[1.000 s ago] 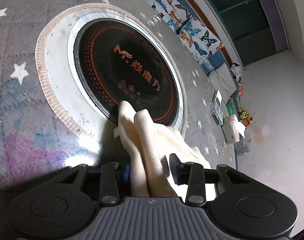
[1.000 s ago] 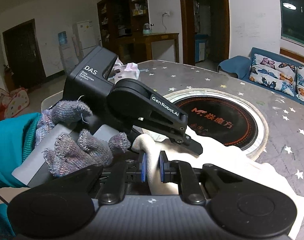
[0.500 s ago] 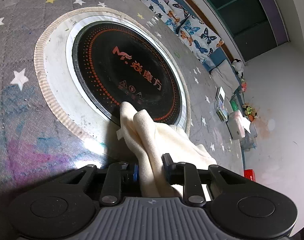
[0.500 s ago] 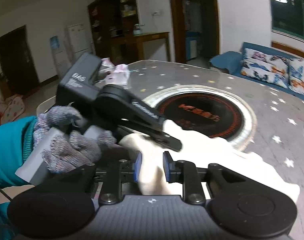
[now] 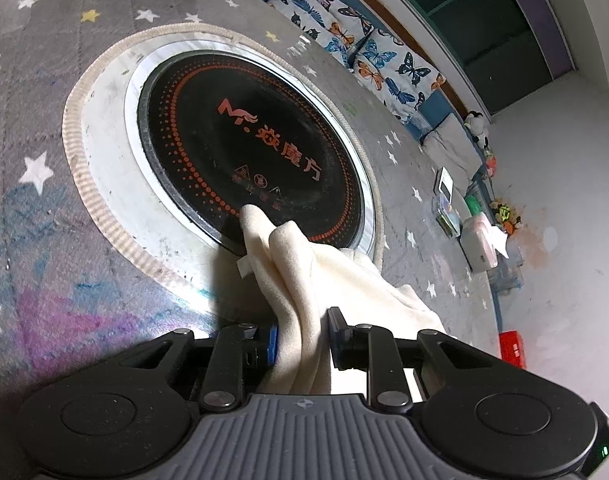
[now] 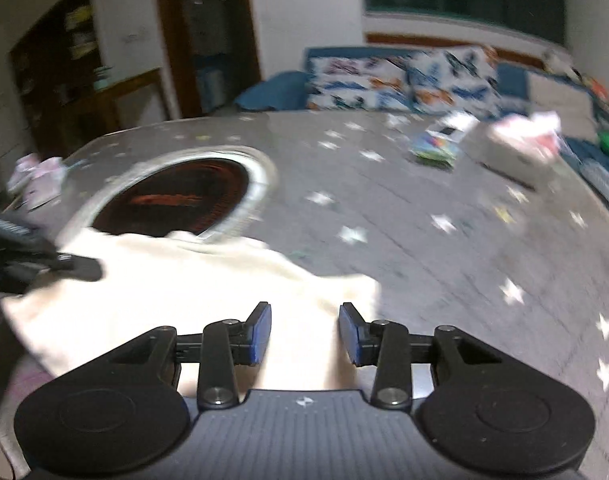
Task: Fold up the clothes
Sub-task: 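Lift the sweatshirt with both tools and fold it over onto itself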
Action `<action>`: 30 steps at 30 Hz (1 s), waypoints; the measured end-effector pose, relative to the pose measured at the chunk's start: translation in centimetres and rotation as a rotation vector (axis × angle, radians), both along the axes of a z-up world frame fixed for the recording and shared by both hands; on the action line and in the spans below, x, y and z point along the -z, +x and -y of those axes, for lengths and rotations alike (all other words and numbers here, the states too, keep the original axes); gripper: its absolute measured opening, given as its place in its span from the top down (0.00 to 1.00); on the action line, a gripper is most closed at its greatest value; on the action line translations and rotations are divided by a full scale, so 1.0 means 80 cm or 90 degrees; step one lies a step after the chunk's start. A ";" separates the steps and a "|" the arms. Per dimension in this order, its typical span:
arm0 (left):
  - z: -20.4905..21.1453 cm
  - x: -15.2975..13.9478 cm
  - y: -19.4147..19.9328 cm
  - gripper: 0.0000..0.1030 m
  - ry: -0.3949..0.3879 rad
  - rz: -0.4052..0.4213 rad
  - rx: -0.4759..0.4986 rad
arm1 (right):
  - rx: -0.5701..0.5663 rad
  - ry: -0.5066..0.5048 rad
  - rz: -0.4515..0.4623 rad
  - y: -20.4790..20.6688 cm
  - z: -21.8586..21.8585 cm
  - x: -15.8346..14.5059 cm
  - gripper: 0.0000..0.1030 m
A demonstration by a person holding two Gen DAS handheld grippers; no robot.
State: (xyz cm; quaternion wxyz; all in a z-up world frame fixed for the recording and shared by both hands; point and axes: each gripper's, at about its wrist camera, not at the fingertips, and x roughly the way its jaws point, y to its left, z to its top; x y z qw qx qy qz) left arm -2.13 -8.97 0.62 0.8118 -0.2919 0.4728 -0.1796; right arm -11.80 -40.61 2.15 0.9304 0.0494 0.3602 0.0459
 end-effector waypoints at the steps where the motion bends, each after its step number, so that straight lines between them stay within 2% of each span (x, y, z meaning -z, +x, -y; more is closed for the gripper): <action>1: 0.001 -0.001 0.000 0.76 0.004 0.001 0.001 | 0.008 0.005 0.000 0.001 0.005 0.003 0.57; 8: 0.006 -0.005 -0.003 0.76 0.033 0.013 0.006 | 0.032 0.052 0.003 0.011 0.017 0.017 0.56; 10: 0.011 -0.008 -0.004 0.76 0.049 0.020 0.010 | 0.031 0.064 0.005 0.012 0.016 0.018 0.64; 12: 0.016 -0.011 -0.004 0.76 0.066 0.027 0.014 | 0.026 0.080 0.010 0.011 0.016 0.017 0.84; 14: 0.021 -0.015 -0.005 0.79 0.082 0.034 0.021 | 0.025 0.079 0.019 0.007 0.015 0.014 0.89; 23: 0.069 -0.053 -0.002 0.84 0.099 0.095 0.089 | 0.051 0.076 0.086 -0.025 0.041 -0.022 0.91; 30: 0.163 -0.064 0.014 0.84 0.096 0.126 0.169 | 0.127 0.026 0.118 -0.047 0.096 -0.049 0.91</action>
